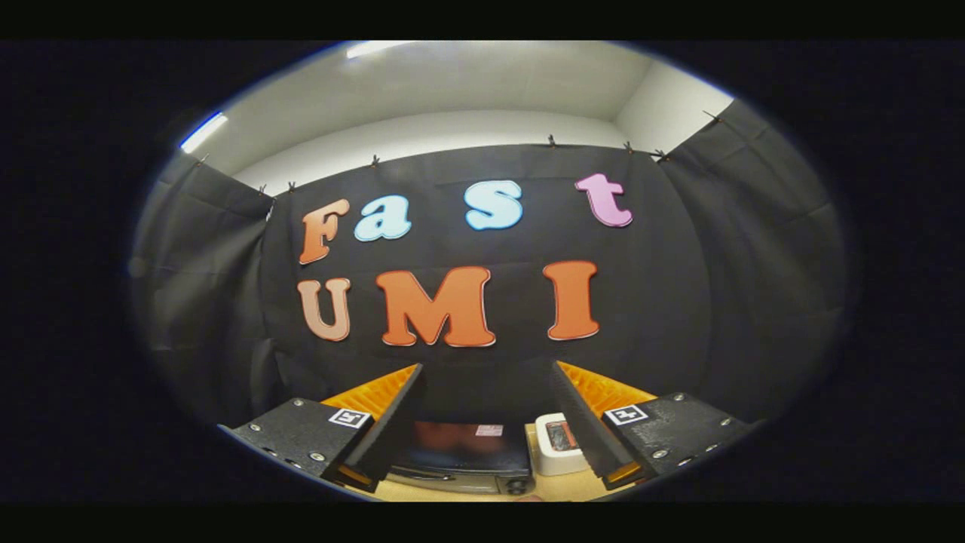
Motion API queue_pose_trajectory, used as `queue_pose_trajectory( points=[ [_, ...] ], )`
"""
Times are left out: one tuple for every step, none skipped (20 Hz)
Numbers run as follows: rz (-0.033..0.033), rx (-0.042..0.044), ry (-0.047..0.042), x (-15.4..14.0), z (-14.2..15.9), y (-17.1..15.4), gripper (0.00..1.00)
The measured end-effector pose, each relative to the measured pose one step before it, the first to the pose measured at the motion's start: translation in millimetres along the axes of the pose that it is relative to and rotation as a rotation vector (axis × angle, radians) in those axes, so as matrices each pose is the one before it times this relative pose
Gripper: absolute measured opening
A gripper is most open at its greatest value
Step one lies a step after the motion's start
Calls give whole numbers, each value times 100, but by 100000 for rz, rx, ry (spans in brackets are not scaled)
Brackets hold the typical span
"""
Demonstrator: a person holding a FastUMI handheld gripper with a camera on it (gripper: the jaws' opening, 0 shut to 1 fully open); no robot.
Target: Open the toaster oven, put the food inside, and close the toaster oven door.
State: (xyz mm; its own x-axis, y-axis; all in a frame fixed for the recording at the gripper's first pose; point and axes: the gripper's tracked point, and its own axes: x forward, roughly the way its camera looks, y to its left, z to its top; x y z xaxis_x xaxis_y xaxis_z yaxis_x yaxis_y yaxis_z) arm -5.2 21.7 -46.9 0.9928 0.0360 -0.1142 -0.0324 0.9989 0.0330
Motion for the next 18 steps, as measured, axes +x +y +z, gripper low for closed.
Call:
queue_pose_trajectory(
  points=[
    [449,860,2607,140,-1197,463,97],
    [249,880,2581,278,-1224,477,97],
    [5,915,2785,175,-1356,408,97],
    [457,1028,3275,188,-1432,500,97],
    [657,1096,3911,135,-1788,600,97],
    [968,919,3999,338,-1581,683,97],
    [718,693,3764,443,-1616,598,97],
    [-90,600,3630,508,-1525,396,97],
    [248,308,3389,494,-1493,411,97],
    [-286,97,3178,520,-1204,410,97],
    [-173,-303,3072,528,-1203,297,97],
    [-489,-608,2156,547,-936,344,97],
    [-614,-1093,1862,493,-968,212,97],
    [-926,-1395,1351,553,-675,168,97],
    [-767,-1741,1923,532,-880,334,97],
    [-284,-1427,1655,471,-745,393,97],
    [-50,-1364,1584,268,-783,357,97],
    [-555,-1024,1139,460,-577,279,97]
  ],
)
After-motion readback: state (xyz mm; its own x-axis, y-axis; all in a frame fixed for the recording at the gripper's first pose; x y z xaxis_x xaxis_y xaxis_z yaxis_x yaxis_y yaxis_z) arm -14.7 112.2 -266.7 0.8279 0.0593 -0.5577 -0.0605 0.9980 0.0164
